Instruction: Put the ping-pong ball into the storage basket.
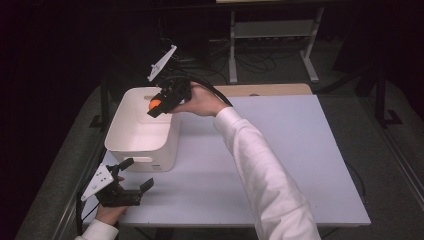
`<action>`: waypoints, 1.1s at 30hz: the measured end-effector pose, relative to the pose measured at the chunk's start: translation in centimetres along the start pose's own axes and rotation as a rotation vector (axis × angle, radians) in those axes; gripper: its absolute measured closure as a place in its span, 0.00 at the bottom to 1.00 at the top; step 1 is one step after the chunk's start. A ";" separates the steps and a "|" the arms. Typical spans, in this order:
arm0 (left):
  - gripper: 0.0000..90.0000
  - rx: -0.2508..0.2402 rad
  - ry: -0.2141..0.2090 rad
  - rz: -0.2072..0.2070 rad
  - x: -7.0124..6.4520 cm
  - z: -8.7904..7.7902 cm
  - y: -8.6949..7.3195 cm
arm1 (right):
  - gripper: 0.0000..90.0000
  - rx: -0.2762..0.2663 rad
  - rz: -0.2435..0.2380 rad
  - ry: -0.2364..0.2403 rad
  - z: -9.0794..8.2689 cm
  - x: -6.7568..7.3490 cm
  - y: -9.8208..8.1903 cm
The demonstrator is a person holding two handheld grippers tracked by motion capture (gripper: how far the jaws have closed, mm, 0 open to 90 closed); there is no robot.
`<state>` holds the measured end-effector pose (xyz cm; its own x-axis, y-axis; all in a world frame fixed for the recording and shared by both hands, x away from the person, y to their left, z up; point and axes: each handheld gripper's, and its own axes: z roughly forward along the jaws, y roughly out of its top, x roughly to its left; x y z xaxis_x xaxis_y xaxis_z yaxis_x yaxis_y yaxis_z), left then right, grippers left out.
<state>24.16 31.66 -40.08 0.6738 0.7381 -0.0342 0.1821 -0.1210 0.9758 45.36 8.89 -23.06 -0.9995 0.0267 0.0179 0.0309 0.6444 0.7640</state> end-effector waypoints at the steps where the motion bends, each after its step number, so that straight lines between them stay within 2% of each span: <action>1: 0.00 0.001 0.000 -0.001 0.0 0.0 0.0 | 0.55 -0.005 -0.005 0.003 0.1 0.0 0.0; 15: 0.00 0.001 -0.001 -0.008 -0.1 0.0 0.0 | 0.55 -0.011 -0.002 0.017 1.0 -0.2 0.0; 33: 0.00 0.009 -0.003 -0.005 0.0 -0.1 0.0 | 0.55 0.025 0.018 0.055 3.5 -0.6 -0.5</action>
<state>24.05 31.70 -40.07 0.6753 0.7365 -0.0401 0.1920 -0.1231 0.9736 46.03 11.22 -25.72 -0.9977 -0.0030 0.0670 0.0482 0.6633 0.7468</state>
